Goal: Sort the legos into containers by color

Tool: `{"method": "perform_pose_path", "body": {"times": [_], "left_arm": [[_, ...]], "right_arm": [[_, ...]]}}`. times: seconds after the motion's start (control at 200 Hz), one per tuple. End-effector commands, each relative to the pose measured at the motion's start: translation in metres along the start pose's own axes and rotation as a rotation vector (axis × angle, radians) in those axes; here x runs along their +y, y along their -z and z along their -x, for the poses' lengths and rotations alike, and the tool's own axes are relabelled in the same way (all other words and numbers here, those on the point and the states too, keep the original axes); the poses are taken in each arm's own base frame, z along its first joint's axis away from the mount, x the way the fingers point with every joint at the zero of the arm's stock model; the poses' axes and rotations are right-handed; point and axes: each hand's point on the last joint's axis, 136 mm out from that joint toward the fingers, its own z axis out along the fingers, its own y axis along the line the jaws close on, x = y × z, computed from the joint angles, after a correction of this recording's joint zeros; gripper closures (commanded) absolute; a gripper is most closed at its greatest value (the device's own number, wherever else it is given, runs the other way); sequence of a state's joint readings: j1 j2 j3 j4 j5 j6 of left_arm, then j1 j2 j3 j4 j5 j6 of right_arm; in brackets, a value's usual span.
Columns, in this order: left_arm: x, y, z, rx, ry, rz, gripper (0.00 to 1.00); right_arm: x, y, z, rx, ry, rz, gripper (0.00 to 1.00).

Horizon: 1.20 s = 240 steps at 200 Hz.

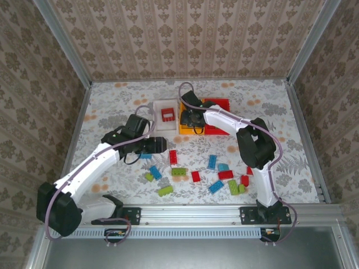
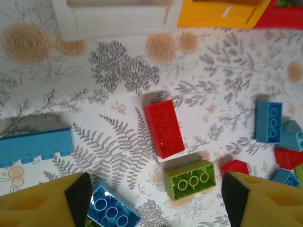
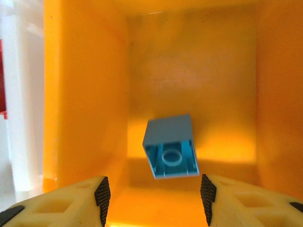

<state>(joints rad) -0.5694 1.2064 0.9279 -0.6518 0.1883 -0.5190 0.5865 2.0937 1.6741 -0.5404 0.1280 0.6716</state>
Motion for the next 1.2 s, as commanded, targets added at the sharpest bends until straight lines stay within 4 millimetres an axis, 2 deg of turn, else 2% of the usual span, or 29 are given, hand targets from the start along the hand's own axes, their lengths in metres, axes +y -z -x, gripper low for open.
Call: {"method": "perform_pose_path", "body": {"times": [0.0,0.06,0.115,0.215,0.315,0.42,0.435,0.56,0.62,0.745,0.845,0.945,1.02,1.195], "left_arm": [[-0.004,-0.008,-0.006,0.074,0.014,0.006,0.24],[-0.004,-0.02,-0.012,0.122,0.036,0.022,0.23],[-0.006,-0.031,-0.016,0.156,0.055,0.032,0.23],[-0.012,-0.053,-0.021,0.217,0.078,0.063,0.21],[-0.02,-0.071,-0.024,0.266,0.084,0.098,0.18],[-0.025,-0.088,-0.028,0.314,0.075,0.155,0.18],[-0.025,-0.09,-0.029,0.32,0.072,0.163,0.18],[-0.012,-0.104,-0.04,0.391,0.082,0.27,0.24],[-0.004,-0.106,-0.043,0.408,0.079,0.318,0.27],[-0.004,-0.113,-0.044,0.412,0.057,0.323,0.37],[-0.006,-0.12,-0.046,0.418,0.042,0.312,0.5],[-0.007,-0.12,-0.04,0.393,0.014,0.325,0.68],[-0.007,-0.107,-0.028,0.344,0.0,0.352,0.74],[-0.008,-0.062,0.02,0.209,0.005,0.341,0.76]], "right_arm": [[0.012,0.063,0.026,-0.119,0.054,0.053,0.44],[0.018,0.082,0.025,-0.158,0.094,0.088,0.43],[0.019,0.096,0.017,-0.18,0.141,0.122,0.42],[0.022,0.115,-0.013,-0.178,0.23,0.241,0.38],[0.023,0.133,-0.051,-0.151,0.304,0.394,0.32],[0.006,0.14,-0.089,-0.093,0.337,0.44,0.29],[0.005,0.148,-0.09,-0.105,0.336,0.452,0.28],[-0.012,0.16,-0.112,-0.082,0.316,0.47,0.28],[-0.016,0.165,-0.116,-0.085,0.301,0.476,0.28],[-0.018,0.168,-0.118,-0.089,0.297,0.479,0.28],[-0.017,0.169,-0.117,-0.091,0.303,0.479,0.29],[-0.016,0.171,-0.114,-0.098,0.303,0.482,0.3],[-0.015,0.173,-0.112,-0.106,0.303,0.484,0.31],[-0.01,0.182,-0.094,-0.178,0.292,0.483,0.32]]}}
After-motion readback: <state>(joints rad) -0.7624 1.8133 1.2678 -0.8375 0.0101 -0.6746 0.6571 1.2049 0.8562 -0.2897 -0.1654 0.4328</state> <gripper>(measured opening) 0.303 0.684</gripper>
